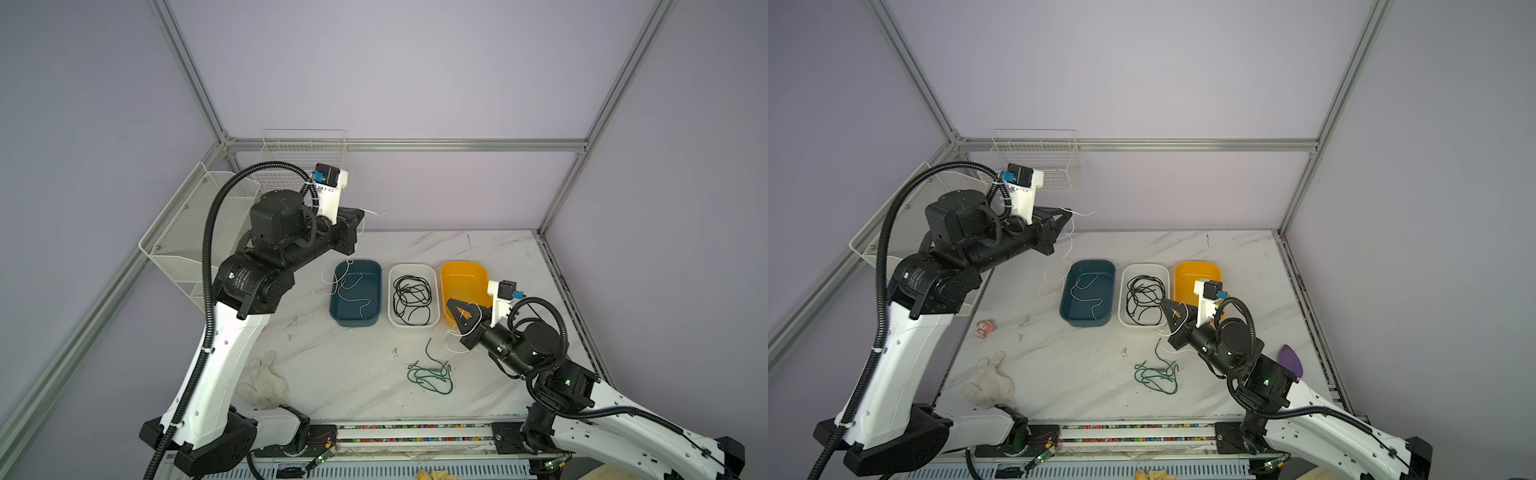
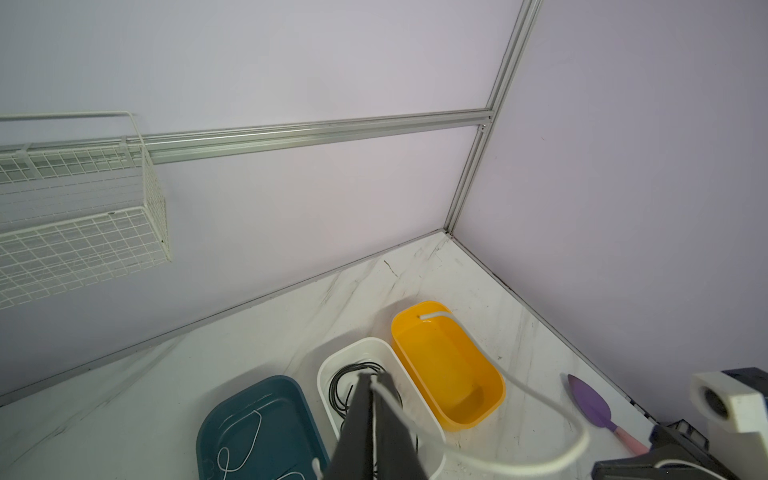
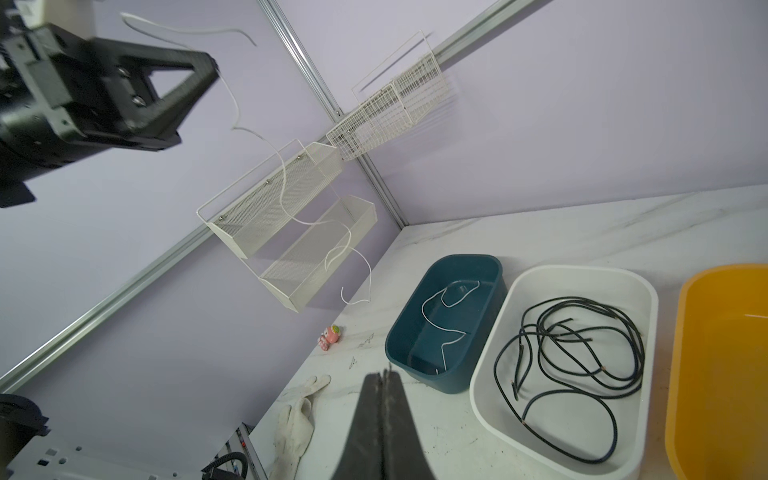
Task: Untangle the cables
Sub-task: 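Lift the white wire high over the teal tray with the left gripper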
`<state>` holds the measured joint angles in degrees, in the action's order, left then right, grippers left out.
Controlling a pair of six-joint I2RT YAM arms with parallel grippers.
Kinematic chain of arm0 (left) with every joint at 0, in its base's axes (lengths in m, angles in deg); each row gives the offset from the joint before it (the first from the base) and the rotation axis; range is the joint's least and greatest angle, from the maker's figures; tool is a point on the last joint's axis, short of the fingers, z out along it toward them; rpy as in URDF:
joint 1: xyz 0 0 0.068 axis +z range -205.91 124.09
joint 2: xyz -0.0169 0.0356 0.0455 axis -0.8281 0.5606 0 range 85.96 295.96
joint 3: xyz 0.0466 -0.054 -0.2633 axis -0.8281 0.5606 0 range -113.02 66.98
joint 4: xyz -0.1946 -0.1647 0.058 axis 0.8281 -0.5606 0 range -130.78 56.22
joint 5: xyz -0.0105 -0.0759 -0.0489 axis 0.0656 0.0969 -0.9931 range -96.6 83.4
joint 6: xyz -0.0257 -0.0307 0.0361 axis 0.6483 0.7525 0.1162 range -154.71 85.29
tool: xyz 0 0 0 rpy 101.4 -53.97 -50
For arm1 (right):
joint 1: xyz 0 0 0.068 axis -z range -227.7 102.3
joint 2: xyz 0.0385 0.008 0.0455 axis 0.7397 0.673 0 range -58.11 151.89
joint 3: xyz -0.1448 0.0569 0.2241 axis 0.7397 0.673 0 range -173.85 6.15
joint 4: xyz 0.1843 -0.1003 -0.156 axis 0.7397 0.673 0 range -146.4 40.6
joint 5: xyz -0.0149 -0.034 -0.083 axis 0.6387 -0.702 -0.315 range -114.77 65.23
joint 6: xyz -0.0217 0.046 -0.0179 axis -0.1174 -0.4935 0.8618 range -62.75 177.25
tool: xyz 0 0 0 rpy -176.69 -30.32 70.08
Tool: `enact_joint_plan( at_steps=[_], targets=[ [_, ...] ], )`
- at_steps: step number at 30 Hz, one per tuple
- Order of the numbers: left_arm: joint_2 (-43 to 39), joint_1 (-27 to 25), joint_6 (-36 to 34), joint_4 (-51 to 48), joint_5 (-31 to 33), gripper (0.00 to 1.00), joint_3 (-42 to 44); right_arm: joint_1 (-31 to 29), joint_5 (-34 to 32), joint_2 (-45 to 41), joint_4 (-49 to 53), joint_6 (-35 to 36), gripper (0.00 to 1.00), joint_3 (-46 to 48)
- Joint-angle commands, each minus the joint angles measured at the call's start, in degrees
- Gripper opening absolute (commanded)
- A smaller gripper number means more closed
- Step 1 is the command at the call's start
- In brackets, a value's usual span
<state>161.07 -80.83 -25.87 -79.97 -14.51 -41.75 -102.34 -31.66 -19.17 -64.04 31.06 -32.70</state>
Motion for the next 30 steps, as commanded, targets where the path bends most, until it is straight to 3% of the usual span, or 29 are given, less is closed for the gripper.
enact_joint_plan(
  at_steps=[1, 10, 20, 30],
  targets=[
    [-0.7, 2.2, 0.3, 5.8, -3.4, 0.0, 4.8, 0.2, 1.4, -0.8, 2.1, 2.5, 0.0, -2.6],
    [-0.1, 6.7, 3.1, 10.9, -8.2, 0.0, 10.8, 0.2, 3.0, -1.4, 2.8, 3.3, 0.0, -4.3],
    [1.2, 7.6, 4.8, 13.2, -8.9, 0.0, 12.5, 0.2, 4.3, -2.8, 3.3, 3.6, 0.0, -4.4],
    [1.5, 10.2, 7.0, 21.3, -10.7, 0.0, 23.3, 0.2, 6.1, -2.7, 1.9, 3.5, 0.0, -3.7]
  ],
)
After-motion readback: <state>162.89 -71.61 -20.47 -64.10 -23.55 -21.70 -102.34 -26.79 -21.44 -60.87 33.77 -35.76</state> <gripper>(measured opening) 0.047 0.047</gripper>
